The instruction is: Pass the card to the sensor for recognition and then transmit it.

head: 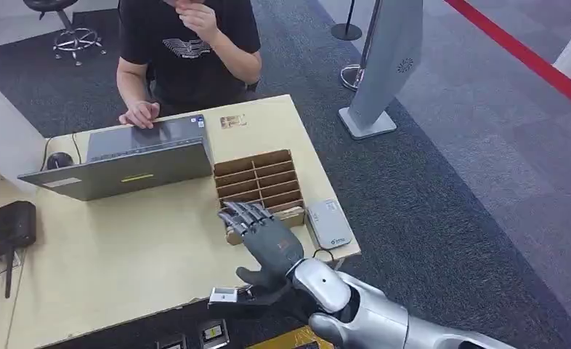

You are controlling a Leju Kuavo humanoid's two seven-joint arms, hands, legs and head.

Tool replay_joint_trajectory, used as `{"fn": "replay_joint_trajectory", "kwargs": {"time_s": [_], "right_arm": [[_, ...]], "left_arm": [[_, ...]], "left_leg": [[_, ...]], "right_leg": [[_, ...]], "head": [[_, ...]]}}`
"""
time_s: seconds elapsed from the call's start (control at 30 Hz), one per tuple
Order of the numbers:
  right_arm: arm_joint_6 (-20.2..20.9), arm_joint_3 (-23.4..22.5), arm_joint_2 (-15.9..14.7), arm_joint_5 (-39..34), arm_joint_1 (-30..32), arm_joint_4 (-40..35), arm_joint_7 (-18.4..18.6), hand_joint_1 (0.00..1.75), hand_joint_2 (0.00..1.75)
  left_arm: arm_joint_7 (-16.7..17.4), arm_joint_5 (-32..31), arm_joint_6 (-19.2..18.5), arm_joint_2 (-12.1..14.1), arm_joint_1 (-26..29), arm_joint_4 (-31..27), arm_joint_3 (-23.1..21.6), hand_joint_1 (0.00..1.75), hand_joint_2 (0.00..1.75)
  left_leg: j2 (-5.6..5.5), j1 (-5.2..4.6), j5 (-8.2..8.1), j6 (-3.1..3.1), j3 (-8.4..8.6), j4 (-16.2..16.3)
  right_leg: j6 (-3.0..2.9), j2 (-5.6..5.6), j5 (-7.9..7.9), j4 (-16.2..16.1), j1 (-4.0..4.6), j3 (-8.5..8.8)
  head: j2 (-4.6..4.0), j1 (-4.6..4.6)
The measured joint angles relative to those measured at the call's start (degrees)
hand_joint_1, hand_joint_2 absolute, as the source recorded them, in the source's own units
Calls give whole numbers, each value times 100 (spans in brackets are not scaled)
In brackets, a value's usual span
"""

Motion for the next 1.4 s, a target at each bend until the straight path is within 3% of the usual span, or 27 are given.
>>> {"fn": "replay_joint_trajectory", "kwargs": {"time_s": [0.43,1.4], "right_arm": [[-806,-203,186,103,-79,1053,426,0,175],[-596,-501,186,-11,16,1630,601,0,175]], "left_arm": [[20,-140,-37,-11,-42,0,-4,0,0],[70,-146,-68,-11,-64,0,-4,0,0]], "left_leg": [[1,0,0,0,1,0],[3,0,0,0,3,0]], "right_leg": [[0,1,0,0,-1,-1],[0,4,0,0,-1,-2]], "head": [[0,0],[0,0]]}}
